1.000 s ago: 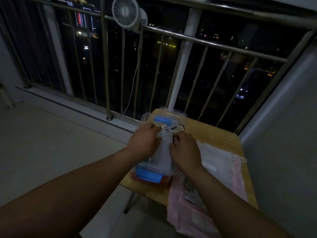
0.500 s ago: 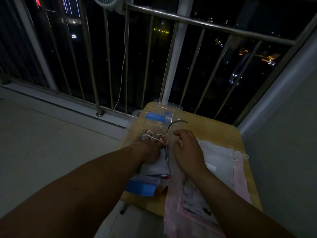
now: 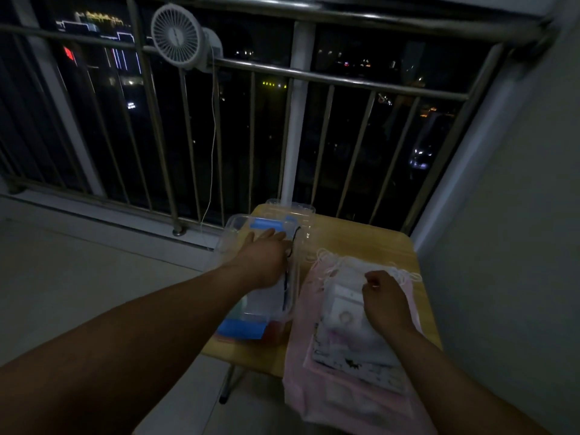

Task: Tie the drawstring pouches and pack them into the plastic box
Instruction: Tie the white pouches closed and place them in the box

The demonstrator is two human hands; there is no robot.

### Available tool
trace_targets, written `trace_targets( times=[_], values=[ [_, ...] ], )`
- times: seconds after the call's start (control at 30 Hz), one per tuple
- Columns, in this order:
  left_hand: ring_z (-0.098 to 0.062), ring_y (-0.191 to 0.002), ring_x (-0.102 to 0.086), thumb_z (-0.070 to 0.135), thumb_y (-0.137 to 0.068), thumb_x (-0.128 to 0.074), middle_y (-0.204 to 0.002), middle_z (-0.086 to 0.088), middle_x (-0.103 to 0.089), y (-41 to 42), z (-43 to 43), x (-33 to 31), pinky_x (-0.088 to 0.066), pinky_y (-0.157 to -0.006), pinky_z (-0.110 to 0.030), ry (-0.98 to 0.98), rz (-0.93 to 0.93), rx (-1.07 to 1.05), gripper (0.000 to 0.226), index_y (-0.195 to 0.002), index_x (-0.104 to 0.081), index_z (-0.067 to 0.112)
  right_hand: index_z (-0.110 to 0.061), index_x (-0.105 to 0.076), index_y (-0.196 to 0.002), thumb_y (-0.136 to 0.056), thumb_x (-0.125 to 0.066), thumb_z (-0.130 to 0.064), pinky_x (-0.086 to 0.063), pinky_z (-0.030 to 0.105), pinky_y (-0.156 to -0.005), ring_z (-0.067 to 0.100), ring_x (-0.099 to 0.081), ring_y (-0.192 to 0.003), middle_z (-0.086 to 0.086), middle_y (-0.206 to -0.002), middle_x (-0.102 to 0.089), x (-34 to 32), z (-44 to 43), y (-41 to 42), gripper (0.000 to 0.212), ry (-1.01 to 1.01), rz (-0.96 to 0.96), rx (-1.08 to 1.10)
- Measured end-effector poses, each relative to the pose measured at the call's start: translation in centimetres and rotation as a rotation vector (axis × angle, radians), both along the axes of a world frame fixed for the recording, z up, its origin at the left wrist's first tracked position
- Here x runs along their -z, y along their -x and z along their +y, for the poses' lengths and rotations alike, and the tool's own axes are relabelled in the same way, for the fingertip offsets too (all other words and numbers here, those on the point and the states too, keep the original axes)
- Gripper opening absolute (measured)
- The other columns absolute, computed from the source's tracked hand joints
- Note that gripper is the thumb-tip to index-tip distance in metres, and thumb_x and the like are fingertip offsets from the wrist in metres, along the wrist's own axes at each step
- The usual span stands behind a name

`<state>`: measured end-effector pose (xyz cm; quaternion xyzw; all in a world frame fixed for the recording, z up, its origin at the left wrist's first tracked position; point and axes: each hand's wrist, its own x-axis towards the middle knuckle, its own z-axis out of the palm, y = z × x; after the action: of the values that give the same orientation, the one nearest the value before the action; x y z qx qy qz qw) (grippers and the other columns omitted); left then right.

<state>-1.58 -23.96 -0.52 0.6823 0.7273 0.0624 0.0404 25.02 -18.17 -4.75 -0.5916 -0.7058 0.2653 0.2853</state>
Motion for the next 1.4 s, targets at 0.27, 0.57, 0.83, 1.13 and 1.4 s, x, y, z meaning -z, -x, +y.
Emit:
trace_targets(
  times=[0.27, 0.57, 0.83, 1.13, 1.4],
  values=[
    [-0.030, -0.126, -0.051, 0.021, -0.099, -0.053, -0.138, -0.009, -0.055, -7.0, -0.6, -0.8, -0.045, -0.105, -0.043, -0.224, -0.085, 0.049, 0.038, -0.135, -0.062, 0.015, -0.013, -0.060, -0.137, -0.102, -0.048, -0.011, -0.041, 0.026, -0.085, 0.025, -0.059, -0.116, 0.007, -0.141, -0.058, -0.1, -1.4, -4.8, 0.037, 0.062, 0.072, 0.052],
    [-0.030, -0.113, -0.058, 0.023, -0.100, -0.049, -0.130, -0.015, -0.056, -14.0, -0.4, 4.7, -0.049, -0.094, -0.033, 0.049, -0.287, -0.072, 0.039, -0.135, -0.054, 0.006, -0.007, -0.059, -0.140, -0.101, -0.047, -0.006, -0.040, 0.028, -0.101, 0.032, -0.052, -0.133, 0.015, -0.149, -0.055, 3.5, -0.9, -8.7, 0.041, 0.260, 0.068, 0.139],
    [-0.037, -0.116, -0.063, 0.015, -0.096, -0.057, -0.130, -0.018, -0.062, -14.7, 2.3, 8.2, -0.055, -0.094, -0.043, 0.146, -0.679, -0.439, 0.044, -0.138, -0.049, 0.006, -0.012, -0.079, -0.104, -0.083, -0.056, -0.010, -0.057, 0.044, -0.092, 0.028, -0.068, -0.102, 0.010, -0.117, -0.074, 6.1, 0.7, -9.1, 0.031, 0.381, 0.119, 0.085],
    [-0.036, -0.115, -0.064, 0.006, -0.096, -0.054, -0.125, -0.016, -0.065, -14.3, 3.0, 8.3, -0.055, -0.095, -0.041, 0.063, -0.738, -0.482, 0.035, -0.131, -0.058, 0.007, -0.011, -0.072, -0.092, -0.089, -0.075, -0.021, -0.052, 0.036, -0.080, 0.028, -0.065, -0.095, 0.008, -0.101, -0.070, 5.4, 1.3, -8.6, 0.011, 0.354, 0.180, 0.142],
    [-0.039, -0.099, -0.067, 0.031, -0.096, -0.061, -0.116, -0.019, -0.067, -14.3, 1.5, 7.7, -0.061, -0.082, -0.045, 0.038, -0.872, -0.456, 0.040, -0.128, -0.059, 0.007, -0.002, -0.064, -0.100, -0.099, -0.054, 0.003, -0.047, 0.024, -0.045, 0.026, -0.067, -0.065, 0.017, -0.091, -0.070, 3.1, -0.6, -8.2, 0.012, 0.733, 0.874, 0.209]
  ],
)
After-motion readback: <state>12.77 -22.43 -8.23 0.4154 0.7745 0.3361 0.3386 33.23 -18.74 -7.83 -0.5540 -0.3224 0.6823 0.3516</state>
